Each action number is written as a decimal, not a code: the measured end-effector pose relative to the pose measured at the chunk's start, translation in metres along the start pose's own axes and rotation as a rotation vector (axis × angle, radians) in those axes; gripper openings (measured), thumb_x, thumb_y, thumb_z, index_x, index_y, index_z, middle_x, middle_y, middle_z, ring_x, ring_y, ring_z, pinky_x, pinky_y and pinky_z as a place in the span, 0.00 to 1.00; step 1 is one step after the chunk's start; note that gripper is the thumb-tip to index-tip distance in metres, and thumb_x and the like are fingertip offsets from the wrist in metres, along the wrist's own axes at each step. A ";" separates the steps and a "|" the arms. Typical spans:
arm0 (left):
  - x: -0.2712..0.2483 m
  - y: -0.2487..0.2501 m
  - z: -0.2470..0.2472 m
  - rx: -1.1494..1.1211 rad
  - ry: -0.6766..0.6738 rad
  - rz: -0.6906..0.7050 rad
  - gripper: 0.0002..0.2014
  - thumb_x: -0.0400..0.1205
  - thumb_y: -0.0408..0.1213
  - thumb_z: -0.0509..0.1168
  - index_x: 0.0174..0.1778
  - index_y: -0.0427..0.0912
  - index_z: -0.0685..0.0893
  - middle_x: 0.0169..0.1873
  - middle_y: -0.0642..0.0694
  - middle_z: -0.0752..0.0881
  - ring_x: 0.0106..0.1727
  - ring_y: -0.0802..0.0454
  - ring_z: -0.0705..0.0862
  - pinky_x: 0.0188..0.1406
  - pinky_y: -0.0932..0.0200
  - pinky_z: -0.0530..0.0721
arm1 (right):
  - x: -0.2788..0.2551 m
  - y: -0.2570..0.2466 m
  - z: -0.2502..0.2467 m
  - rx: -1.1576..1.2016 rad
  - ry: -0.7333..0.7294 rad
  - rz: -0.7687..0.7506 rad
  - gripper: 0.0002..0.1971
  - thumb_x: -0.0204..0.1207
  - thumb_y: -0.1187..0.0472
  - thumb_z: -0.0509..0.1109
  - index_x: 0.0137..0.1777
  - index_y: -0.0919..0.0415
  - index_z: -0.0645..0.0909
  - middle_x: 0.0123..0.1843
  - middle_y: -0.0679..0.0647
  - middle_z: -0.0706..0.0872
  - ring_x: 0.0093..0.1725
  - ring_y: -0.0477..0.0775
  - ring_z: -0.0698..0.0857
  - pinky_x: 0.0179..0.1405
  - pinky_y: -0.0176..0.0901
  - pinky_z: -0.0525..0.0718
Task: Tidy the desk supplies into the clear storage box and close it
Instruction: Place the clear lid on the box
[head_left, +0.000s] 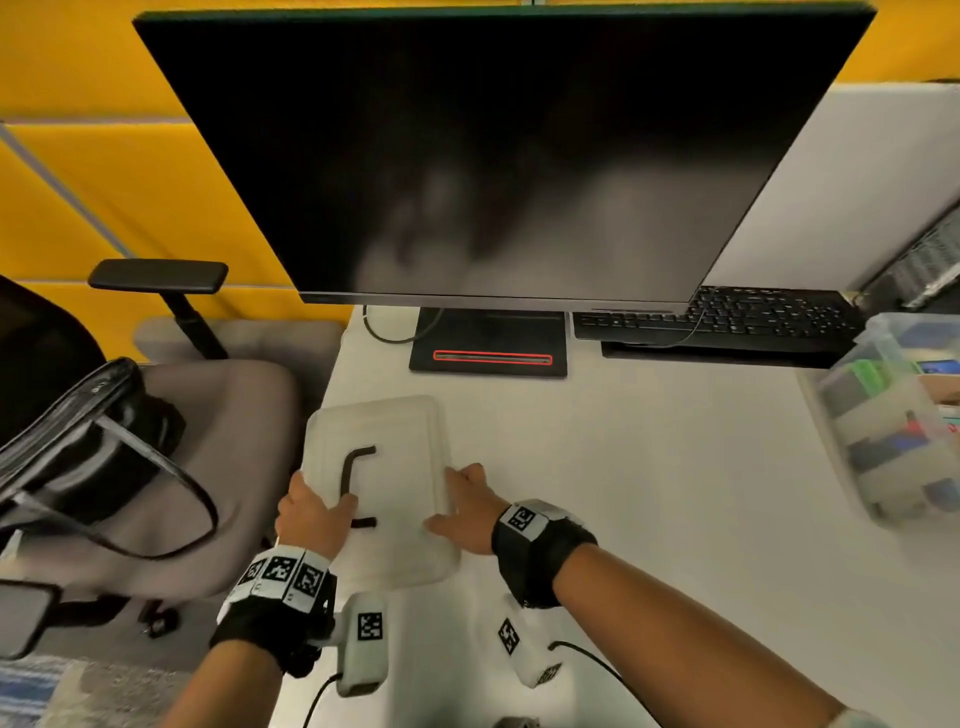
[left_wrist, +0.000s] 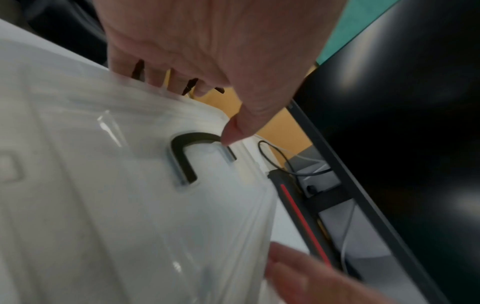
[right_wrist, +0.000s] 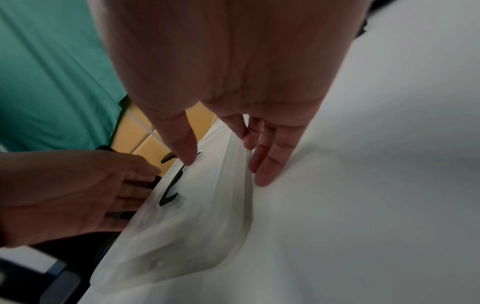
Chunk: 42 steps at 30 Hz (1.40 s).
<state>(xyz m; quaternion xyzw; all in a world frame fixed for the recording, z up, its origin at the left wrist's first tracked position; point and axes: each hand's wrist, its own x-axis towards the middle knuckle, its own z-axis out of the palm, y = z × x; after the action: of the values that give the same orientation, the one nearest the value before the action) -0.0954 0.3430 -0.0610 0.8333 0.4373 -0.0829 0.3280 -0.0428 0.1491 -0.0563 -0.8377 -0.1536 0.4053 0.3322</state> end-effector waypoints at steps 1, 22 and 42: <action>-0.004 0.006 -0.003 -0.031 0.002 0.012 0.39 0.76 0.40 0.69 0.80 0.36 0.56 0.74 0.28 0.64 0.74 0.29 0.64 0.74 0.36 0.64 | -0.001 0.003 -0.004 0.049 0.019 0.007 0.34 0.77 0.47 0.66 0.78 0.60 0.59 0.74 0.58 0.59 0.69 0.62 0.74 0.73 0.49 0.71; -0.180 0.154 0.092 -0.382 -0.256 0.728 0.25 0.77 0.41 0.70 0.69 0.54 0.71 0.54 0.50 0.78 0.39 0.52 0.83 0.35 0.62 0.84 | -0.215 0.165 -0.129 0.351 0.847 -0.103 0.18 0.85 0.52 0.54 0.73 0.42 0.60 0.47 0.50 0.85 0.44 0.44 0.85 0.47 0.46 0.86; -0.310 0.349 0.282 -0.112 -0.428 0.977 0.24 0.81 0.43 0.63 0.73 0.51 0.67 0.61 0.45 0.66 0.37 0.55 0.77 0.50 0.62 0.81 | -0.311 0.351 -0.302 -0.167 1.298 0.394 0.17 0.82 0.61 0.59 0.68 0.65 0.78 0.60 0.68 0.75 0.59 0.70 0.73 0.62 0.54 0.70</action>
<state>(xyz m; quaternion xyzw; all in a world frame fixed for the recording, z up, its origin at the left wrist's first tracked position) 0.0330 -0.1815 0.0185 0.8855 -0.0741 -0.0650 0.4541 -0.0054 -0.4025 0.0198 -0.9461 0.2016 -0.1396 0.2114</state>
